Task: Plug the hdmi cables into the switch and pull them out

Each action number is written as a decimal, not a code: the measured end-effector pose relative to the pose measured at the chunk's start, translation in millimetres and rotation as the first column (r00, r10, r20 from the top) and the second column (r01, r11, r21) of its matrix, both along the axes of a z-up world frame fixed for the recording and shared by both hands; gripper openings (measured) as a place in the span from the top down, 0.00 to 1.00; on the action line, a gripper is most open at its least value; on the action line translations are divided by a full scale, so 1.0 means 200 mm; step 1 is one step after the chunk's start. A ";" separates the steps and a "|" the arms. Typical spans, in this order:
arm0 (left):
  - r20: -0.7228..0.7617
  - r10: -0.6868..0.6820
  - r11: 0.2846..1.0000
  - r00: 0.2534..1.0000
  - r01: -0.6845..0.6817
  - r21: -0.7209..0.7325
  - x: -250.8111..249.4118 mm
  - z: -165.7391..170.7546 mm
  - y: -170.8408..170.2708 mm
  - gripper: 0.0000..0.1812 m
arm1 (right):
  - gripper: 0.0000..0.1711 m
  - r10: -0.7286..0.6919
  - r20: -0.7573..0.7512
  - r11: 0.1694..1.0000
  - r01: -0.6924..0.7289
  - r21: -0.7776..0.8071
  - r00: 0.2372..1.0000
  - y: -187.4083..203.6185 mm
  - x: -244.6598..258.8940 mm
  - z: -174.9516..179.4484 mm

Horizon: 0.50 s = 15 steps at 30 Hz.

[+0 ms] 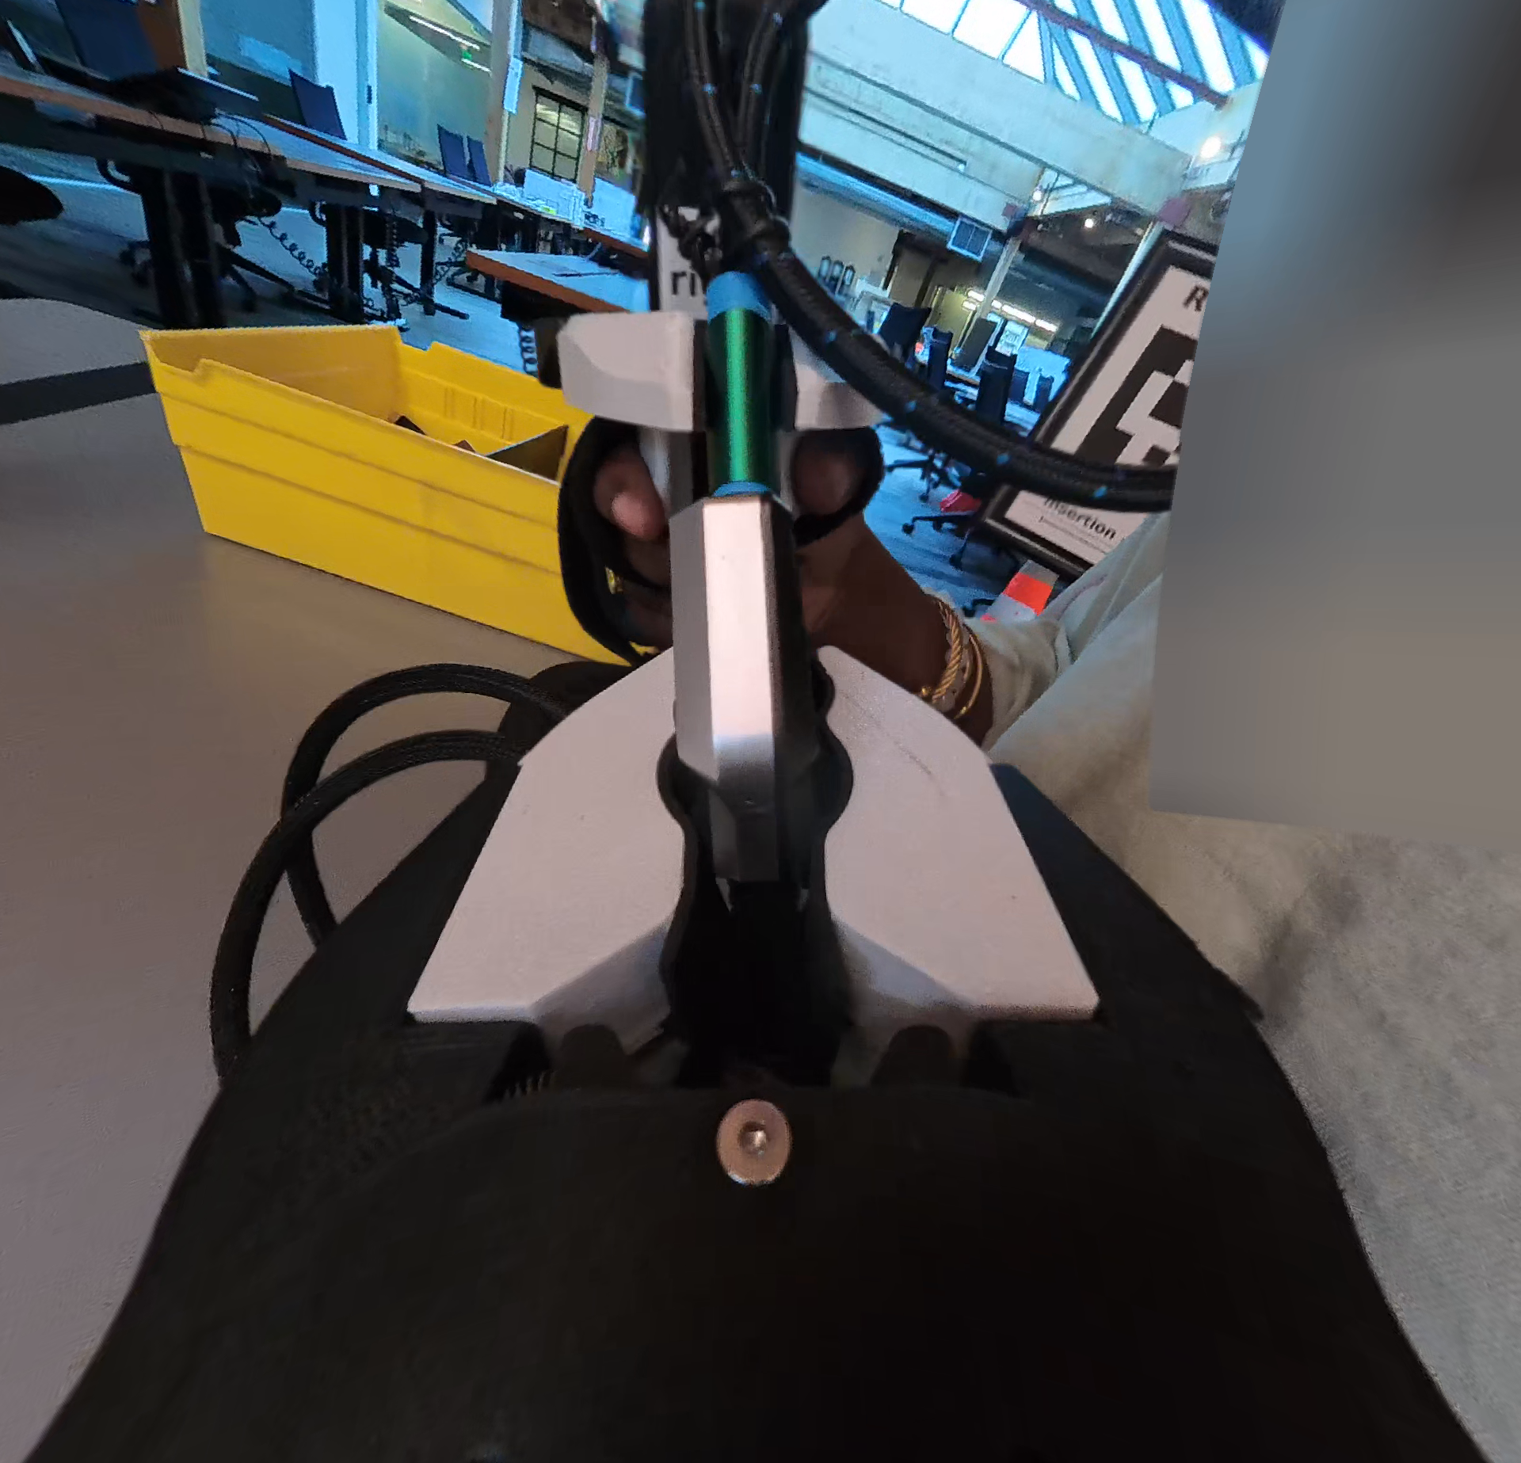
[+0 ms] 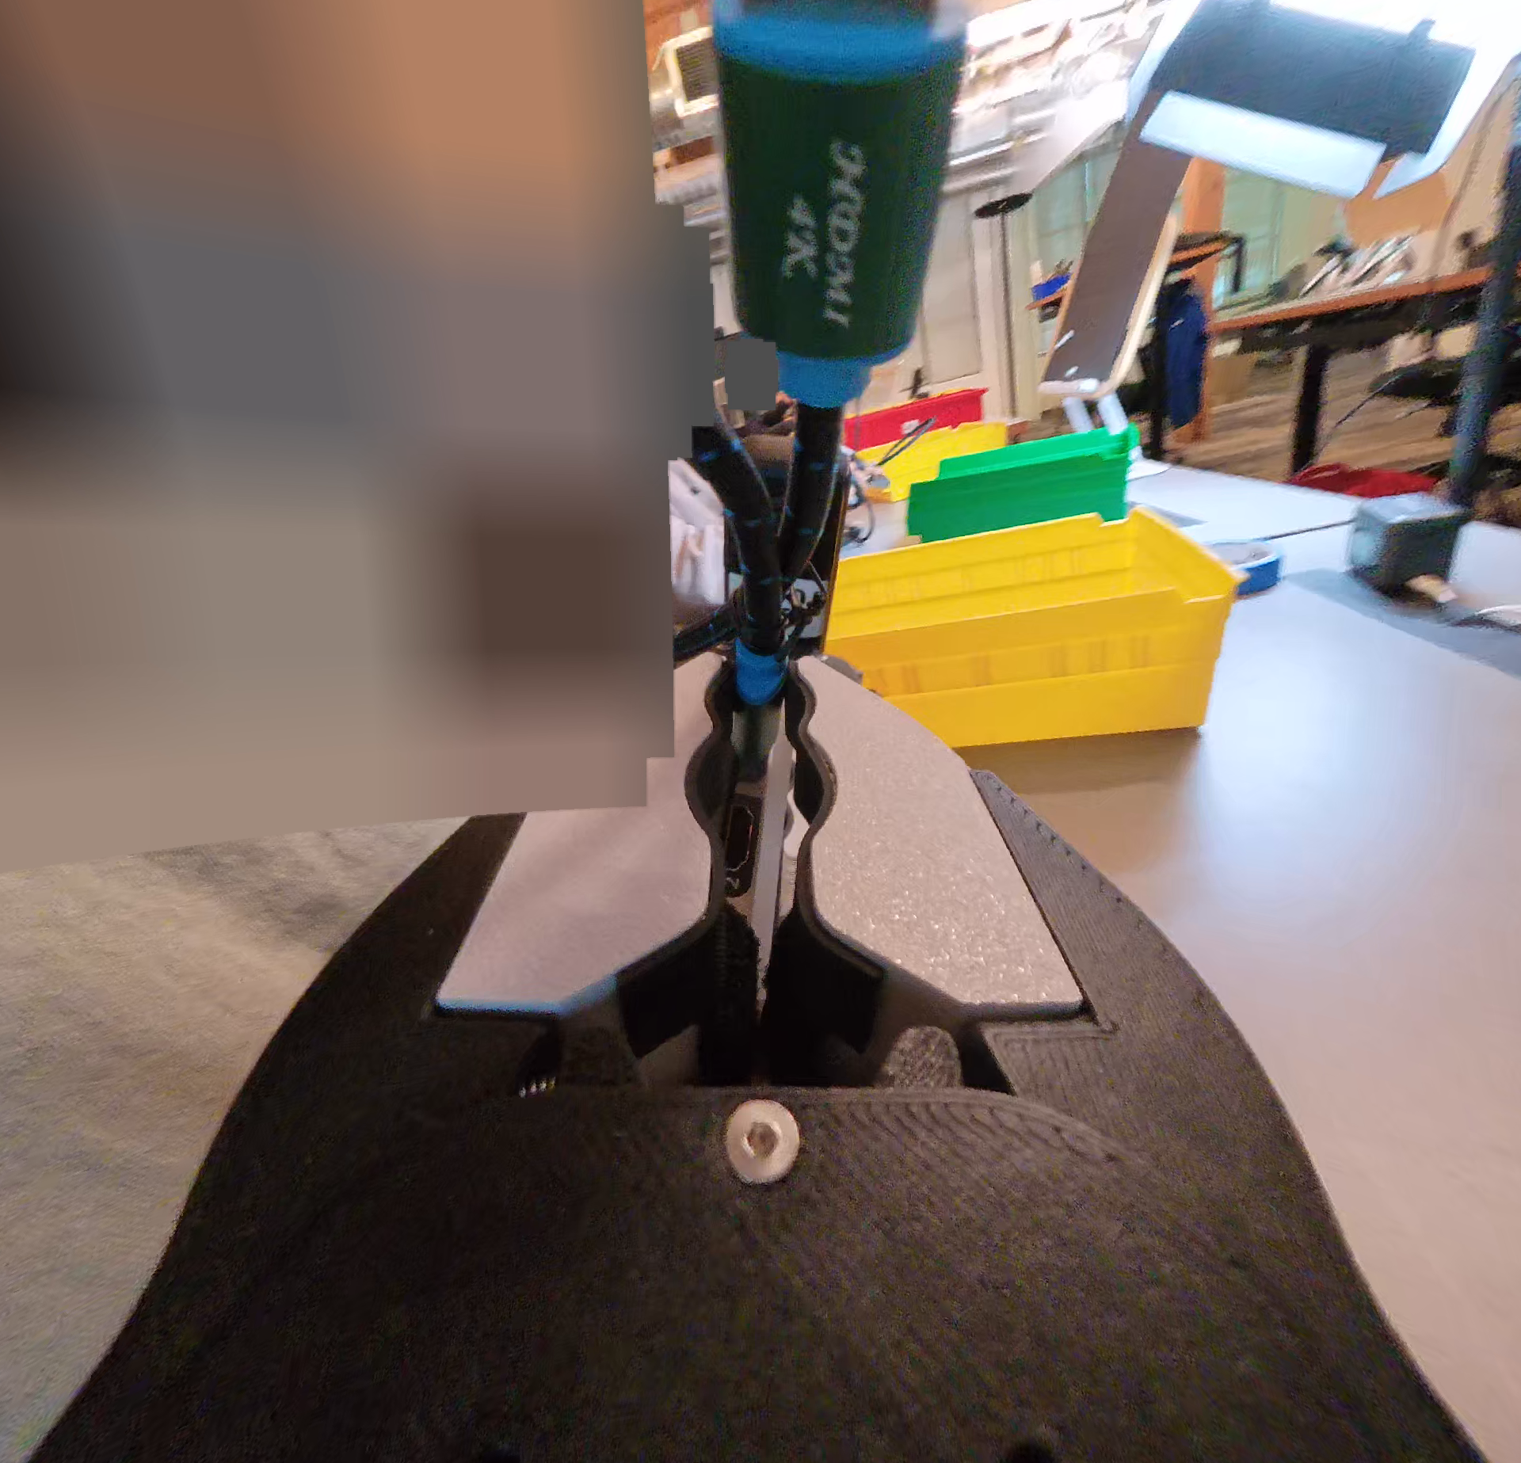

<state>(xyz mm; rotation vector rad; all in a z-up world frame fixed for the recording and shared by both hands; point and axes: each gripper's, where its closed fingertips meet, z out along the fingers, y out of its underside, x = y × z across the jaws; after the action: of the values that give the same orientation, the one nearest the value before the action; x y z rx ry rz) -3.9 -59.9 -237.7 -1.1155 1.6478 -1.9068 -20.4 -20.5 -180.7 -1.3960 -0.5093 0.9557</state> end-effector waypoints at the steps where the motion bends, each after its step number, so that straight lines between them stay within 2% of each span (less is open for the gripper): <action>1: -0.005 0.001 1.000 1.000 -0.001 -0.010 0.00 0.00 0.00 0.88 | 0.94 -0.028 0.013 0.999 0.028 0.025 1.000 0.00 0.01 0.00; 10: 0.000 -0.010 1.000 1.000 0.010 -0.011 0.02 0.02 -0.02 0.88 | 0.94 -0.110 -0.015 0.993 0.111 0.050 0.994 -0.03 0.06 0.03; 11: -0.035 -0.044 0.998 0.998 0.046 0.033 -0.01 -0.04 -0.03 0.88 | 0.94 -0.148 -0.155 0.979 0.166 0.116 0.977 -0.06 0.13 0.14; 12: -0.100 -0.067 0.993 0.993 0.076 0.089 -0.05 -0.15 -0.04 0.88 | 0.94 -0.113 -0.453 0.933 0.251 0.258 0.884 -0.19 0.35 0.38; 13: -0.134 -0.046 0.994 0.990 0.059 0.095 -0.07 -0.24 -0.04 0.88 | 0.94 -0.051 -0.620 0.885 0.323 0.335 0.783 -0.36 0.60 0.53; 14: -0.109 -0.076 0.996 0.991 0.079 0.032 -0.10 -0.22 -0.06 0.88 | 0.94 -0.136 -0.628 0.813 0.449 0.371 0.766 -0.47 0.78 0.59; 15: -0.083 -0.067 0.997 0.994 0.070 0.034 -0.11 -0.21 -0.06 0.88 | 0.94 -0.353 -0.516 0.750 0.565 0.343 0.781 -0.49 0.88 0.57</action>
<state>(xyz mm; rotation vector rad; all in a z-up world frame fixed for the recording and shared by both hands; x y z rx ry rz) -26.6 -72.5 -278.9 -1.1503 1.7792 -1.8879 156.0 -119.0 -66.2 -0.7606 -0.0339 0.6176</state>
